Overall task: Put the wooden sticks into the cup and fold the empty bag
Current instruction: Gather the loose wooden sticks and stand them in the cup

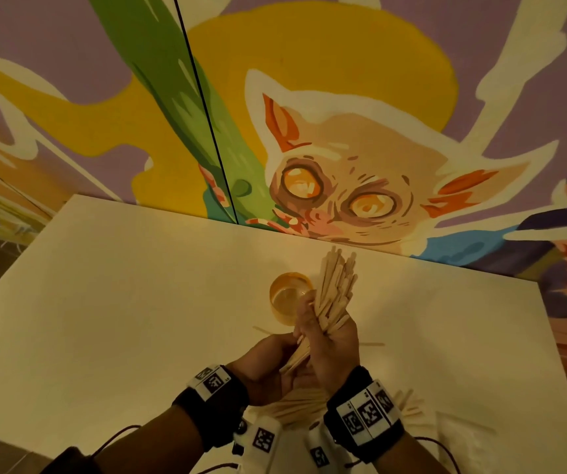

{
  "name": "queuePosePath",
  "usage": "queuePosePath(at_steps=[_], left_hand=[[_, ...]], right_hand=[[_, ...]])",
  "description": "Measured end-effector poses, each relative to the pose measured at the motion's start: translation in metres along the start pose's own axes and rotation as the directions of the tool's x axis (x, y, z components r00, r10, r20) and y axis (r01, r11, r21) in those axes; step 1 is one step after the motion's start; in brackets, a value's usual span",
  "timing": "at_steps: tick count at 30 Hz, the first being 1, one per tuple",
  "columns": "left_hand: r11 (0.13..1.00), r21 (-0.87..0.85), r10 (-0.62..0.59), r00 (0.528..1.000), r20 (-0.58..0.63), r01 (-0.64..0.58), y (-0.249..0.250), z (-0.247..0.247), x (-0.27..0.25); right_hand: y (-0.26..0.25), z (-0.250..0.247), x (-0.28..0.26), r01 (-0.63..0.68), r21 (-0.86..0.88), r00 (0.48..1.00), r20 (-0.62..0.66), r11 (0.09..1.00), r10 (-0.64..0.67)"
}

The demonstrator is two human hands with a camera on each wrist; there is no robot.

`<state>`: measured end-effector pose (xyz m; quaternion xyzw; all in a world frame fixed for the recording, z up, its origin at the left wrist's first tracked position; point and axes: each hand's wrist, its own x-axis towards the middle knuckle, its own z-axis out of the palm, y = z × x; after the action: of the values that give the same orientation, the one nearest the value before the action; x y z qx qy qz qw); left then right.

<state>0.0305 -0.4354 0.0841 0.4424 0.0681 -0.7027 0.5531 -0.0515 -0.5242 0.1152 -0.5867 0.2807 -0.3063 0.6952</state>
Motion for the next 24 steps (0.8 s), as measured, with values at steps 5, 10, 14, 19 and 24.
queuePosePath(at_steps=[5,10,14,19,24], left_hand=[[1.0,0.019,0.017,0.999,-0.034,-0.017,0.001,0.001,0.004],[0.999,0.025,0.044,0.999,-0.022,-0.044,0.002,0.006,0.003],[0.997,0.046,0.059,0.998,-0.02,-0.059,0.004,0.005,0.005],[0.998,0.043,0.055,0.998,0.011,-0.056,0.002,0.008,0.005],[0.996,0.047,0.077,0.997,-0.009,-0.077,0.007,0.012,0.003]], right_hand=[[0.009,0.002,-0.005,-0.045,-0.03,0.998,-0.04,0.999,0.044],[0.003,0.005,-0.01,0.002,-0.022,0.998,-0.061,1.0,-0.003],[-0.002,0.005,-0.011,0.017,-0.003,0.998,-0.054,1.0,-0.018],[-0.003,0.007,-0.009,-0.013,-0.01,0.997,-0.073,1.0,0.013],[-0.002,0.005,-0.012,-0.087,0.046,0.996,-0.021,0.995,0.088]])
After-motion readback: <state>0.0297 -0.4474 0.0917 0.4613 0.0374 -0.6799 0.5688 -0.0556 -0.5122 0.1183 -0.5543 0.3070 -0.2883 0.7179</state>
